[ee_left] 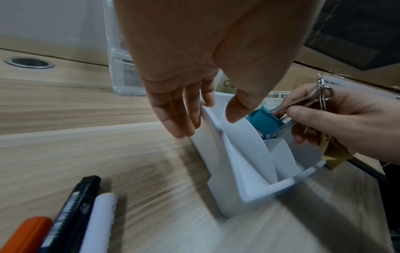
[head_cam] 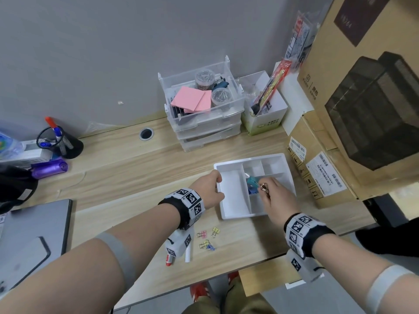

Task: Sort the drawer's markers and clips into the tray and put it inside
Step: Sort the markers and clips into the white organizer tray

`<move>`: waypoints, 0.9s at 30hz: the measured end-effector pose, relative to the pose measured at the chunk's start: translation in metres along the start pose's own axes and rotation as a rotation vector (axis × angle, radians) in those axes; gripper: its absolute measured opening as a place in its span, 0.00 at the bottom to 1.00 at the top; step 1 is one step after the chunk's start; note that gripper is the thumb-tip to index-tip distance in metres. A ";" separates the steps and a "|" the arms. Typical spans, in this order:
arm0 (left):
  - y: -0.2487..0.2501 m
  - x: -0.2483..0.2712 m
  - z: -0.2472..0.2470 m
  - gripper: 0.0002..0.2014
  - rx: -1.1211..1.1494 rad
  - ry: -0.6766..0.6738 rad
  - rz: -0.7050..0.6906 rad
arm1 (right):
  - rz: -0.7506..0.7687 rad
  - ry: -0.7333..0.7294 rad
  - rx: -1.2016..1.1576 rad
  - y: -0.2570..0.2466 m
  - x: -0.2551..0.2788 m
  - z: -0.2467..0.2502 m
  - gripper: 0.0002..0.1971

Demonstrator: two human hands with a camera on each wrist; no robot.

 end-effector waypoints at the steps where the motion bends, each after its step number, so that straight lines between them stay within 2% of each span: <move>1: -0.001 0.000 0.000 0.19 -0.001 -0.002 0.007 | 0.008 -0.023 0.052 -0.001 -0.003 0.004 0.06; 7: -0.002 0.000 0.002 0.18 -0.013 0.000 0.025 | 0.102 -0.158 0.221 -0.003 -0.019 0.020 0.07; 10: -0.001 0.001 0.002 0.18 -0.022 -0.004 0.025 | 0.064 -0.227 0.230 -0.003 -0.030 0.017 0.08; 12: -0.001 0.000 0.002 0.18 -0.026 -0.008 0.027 | 0.030 -0.236 0.187 -0.006 -0.039 0.018 0.14; 14: -0.002 0.000 0.002 0.18 -0.026 -0.007 0.026 | -0.022 -0.172 0.039 -0.006 -0.044 0.024 0.21; 15: -0.002 0.000 0.002 0.18 -0.023 -0.005 0.023 | -0.049 -0.113 -0.045 -0.005 -0.045 0.028 0.21; 18: -0.003 0.000 0.002 0.18 0.012 0.005 0.015 | -0.132 0.053 -0.250 0.006 -0.038 0.036 0.17; 20: -0.005 0.000 0.001 0.18 0.042 0.002 0.007 | -0.134 0.046 -0.347 0.012 -0.032 0.032 0.16; 22: -0.005 0.000 0.000 0.19 0.053 -0.005 -0.006 | -0.088 -0.079 -0.269 0.007 -0.028 0.025 0.15; 24: -0.005 0.000 0.000 0.18 0.055 -0.006 -0.014 | -0.045 -0.187 -0.035 -0.003 -0.028 0.021 0.15; 27: -0.006 0.000 0.000 0.18 0.053 -0.007 -0.011 | -0.057 -0.248 0.277 -0.016 -0.036 0.026 0.16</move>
Point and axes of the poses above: each hand's wrist, its own x-axis away from the middle knuckle, its own z-axis out of the back of the hand, y = z × x, the point moved 6 cm from there along -x, towards the middle knuckle, and after that the axes turned 12 degrees about -y, right-handed, at the moved point
